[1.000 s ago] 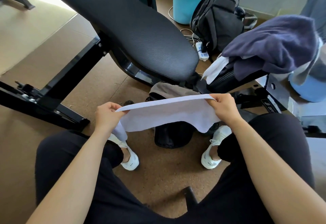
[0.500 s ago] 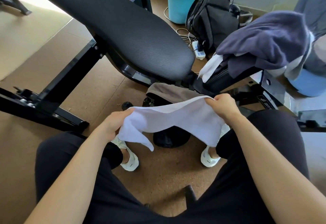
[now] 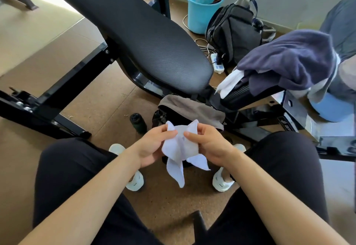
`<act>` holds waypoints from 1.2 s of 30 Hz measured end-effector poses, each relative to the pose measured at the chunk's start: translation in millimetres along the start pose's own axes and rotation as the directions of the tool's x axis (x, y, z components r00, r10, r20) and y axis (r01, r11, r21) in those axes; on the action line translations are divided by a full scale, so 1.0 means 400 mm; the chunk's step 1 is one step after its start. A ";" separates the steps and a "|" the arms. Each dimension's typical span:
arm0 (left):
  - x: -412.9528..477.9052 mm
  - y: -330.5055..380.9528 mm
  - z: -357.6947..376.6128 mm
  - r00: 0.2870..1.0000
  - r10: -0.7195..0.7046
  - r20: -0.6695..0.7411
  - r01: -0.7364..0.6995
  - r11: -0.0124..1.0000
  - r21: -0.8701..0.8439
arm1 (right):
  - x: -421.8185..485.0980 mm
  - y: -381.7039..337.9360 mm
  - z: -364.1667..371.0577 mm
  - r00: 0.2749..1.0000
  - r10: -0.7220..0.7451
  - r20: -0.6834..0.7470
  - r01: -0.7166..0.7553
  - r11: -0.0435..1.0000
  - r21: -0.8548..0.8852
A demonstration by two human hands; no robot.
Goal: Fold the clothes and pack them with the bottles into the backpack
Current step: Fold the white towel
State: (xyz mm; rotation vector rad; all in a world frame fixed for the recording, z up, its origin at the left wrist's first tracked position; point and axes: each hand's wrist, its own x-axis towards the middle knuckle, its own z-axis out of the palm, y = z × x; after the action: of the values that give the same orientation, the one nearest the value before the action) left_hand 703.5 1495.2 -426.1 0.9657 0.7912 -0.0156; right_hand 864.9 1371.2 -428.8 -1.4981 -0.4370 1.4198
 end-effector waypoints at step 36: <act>0.021 -0.020 -0.002 0.791 0.572 -0.217 -0.454 0.787 0.418 | -0.009 -0.028 0.012 0.998 0.068 -0.001 -0.065 0.946 0.318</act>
State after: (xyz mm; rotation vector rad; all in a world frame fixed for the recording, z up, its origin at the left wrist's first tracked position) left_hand 706.5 1493.8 -437.2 1.5339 0.8190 0.5262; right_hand 863.7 1375.1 -416.6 -1.2673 -0.1398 1.4550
